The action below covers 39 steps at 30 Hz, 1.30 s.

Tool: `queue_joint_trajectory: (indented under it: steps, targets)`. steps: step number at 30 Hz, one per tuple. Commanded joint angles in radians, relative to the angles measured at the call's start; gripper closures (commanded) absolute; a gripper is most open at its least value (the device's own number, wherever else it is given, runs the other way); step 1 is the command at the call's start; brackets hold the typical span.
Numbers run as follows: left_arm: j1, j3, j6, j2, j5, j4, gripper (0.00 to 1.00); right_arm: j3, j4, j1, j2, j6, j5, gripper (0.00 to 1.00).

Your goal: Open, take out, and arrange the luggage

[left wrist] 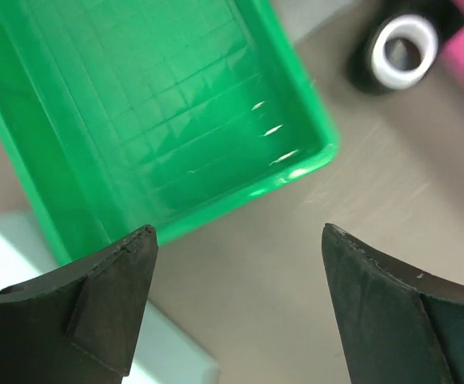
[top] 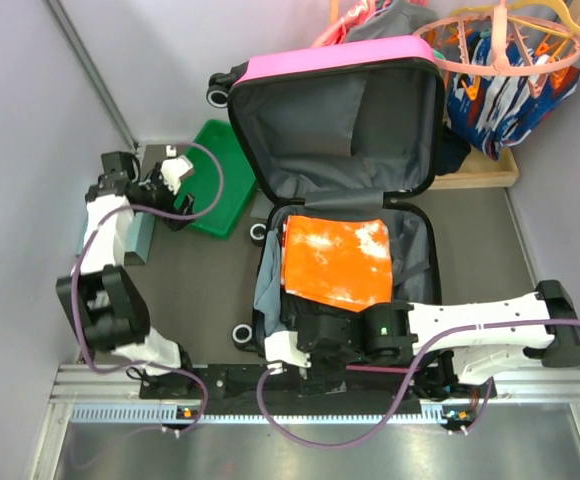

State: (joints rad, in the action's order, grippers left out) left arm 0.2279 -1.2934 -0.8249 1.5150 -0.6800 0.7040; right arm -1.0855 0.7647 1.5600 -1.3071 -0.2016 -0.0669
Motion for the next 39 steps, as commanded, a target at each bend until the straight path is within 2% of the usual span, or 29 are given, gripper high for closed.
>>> queue_joint_trajectory:
  steps: [1, 5, 7, 9, 12, 14, 18, 21, 22, 24, 26, 28, 29, 37, 39]
  targets:
    - [0.001, -0.192, -0.509, 0.160, -0.061, 0.301, 0.13, 0.032, -0.071, -0.021, 0.071, -0.056, -0.002, 0.01]
    - [-0.019, -0.262, -0.729, 0.302, 0.037, 0.399, 0.13, 0.048, -0.091, -0.067, 0.086, -0.081, 0.022, 0.01]
    - [-0.041, -0.241, -0.749, 0.315, 0.097, 0.350, 0.12, 0.064, -0.105, -0.081, 0.089, -0.085, 0.036, 0.01]
    - [-0.064, -0.213, -0.753, 0.313, 0.135, 0.235, 0.12, 0.071, -0.114, -0.097, 0.092, -0.090, 0.053, 0.01]
    - [-0.088, -0.193, -0.810, 0.333, 0.183, 0.187, 0.11, 0.081, -0.120, -0.116, 0.088, -0.093, 0.062, 0.01]
    - [-0.094, -0.217, -0.813, 0.375, 0.214, 0.190, 0.11, 0.085, -0.125, -0.121, 0.082, -0.096, 0.090, 0.01]
    - [-0.114, -0.251, -0.919, 0.448, 0.278, 0.296, 0.14, 0.087, -0.125, -0.127, 0.072, -0.098, 0.096, 0.01]
    - [-0.127, -0.166, -0.973, 0.453, 0.323, 0.258, 0.23, 0.095, -0.133, -0.132, 0.072, -0.096, 0.095, 0.01]
    - [-0.125, -0.146, -0.982, 0.433, 0.316, 0.243, 0.35, 0.098, -0.137, -0.132, 0.072, -0.094, 0.096, 0.01]
    - [-0.127, -0.120, -1.000, 0.415, 0.289, 0.223, 0.50, 0.099, -0.137, -0.135, 0.072, -0.090, 0.102, 0.01]
    - [-0.130, -0.125, -1.005, 0.390, 0.260, 0.245, 0.72, 0.095, -0.131, -0.135, 0.069, -0.088, 0.105, 0.01]
    - [-0.130, -0.148, -1.013, 0.366, 0.215, 0.299, 0.88, 0.088, -0.125, -0.135, 0.068, -0.088, 0.104, 0.01]
    - [-0.130, -0.158, -1.013, 0.358, 0.198, 0.314, 1.00, 0.087, -0.122, -0.135, 0.068, -0.088, 0.104, 0.01]
    - [-0.128, -0.276, -0.890, 0.297, 0.057, 0.445, 1.00, 0.070, -0.108, -0.135, 0.068, -0.087, 0.093, 0.01]
    - [-0.128, -0.277, -0.895, 0.277, 0.031, 0.527, 1.00, 0.072, -0.105, -0.135, 0.074, -0.085, 0.087, 0.01]
